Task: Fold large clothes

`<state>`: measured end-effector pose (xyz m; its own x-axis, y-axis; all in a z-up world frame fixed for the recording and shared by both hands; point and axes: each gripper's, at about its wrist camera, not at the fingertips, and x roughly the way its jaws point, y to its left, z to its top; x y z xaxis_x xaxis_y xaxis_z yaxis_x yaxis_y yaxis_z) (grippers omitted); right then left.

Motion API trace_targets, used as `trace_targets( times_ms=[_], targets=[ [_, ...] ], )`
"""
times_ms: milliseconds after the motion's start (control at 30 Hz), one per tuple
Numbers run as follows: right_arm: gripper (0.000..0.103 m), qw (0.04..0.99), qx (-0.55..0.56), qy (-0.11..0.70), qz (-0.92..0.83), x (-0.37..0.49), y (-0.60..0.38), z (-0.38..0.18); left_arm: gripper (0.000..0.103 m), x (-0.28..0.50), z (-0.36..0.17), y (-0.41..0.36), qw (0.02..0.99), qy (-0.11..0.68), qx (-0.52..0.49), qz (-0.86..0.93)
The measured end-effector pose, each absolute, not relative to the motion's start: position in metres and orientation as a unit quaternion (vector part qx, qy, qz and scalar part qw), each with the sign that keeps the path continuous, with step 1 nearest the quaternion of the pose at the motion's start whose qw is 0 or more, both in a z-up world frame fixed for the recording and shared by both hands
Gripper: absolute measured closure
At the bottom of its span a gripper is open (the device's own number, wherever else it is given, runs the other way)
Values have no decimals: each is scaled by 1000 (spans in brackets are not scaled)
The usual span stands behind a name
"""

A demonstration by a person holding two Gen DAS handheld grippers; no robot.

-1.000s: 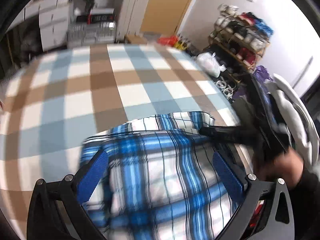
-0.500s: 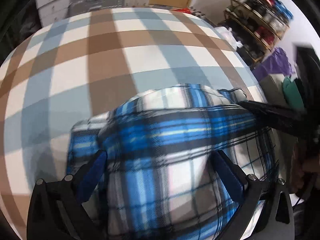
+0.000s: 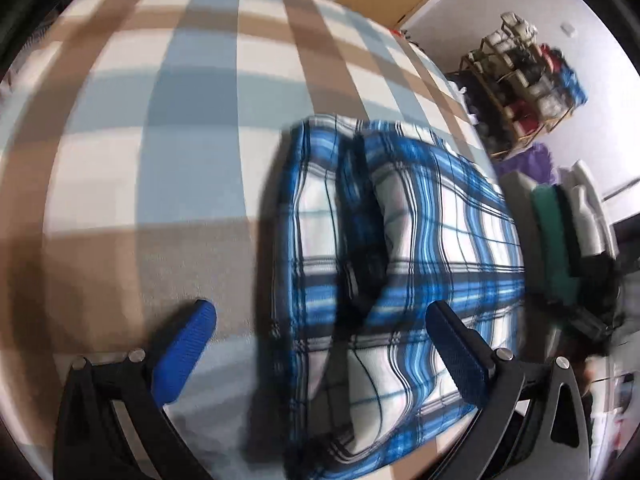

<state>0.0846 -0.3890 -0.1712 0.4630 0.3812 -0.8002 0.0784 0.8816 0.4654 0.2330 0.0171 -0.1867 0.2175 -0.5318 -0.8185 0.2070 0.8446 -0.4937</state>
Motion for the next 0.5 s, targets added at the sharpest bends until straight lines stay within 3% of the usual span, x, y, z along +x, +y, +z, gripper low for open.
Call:
trace_targets(
  times_ms=[233,333,500],
  targets=[
    [44,780,312,527,126,86,-387,-203,2,237,-187,-9,717,594,-178,-319],
    [38,780,319,522,136,91,-382,-202,2,233,-180,-20,718,601,-136,-322],
    [35,799,221,544,129,98,-354,-192,17,219,-172,-57,739,597,-25,-310]
  ],
)
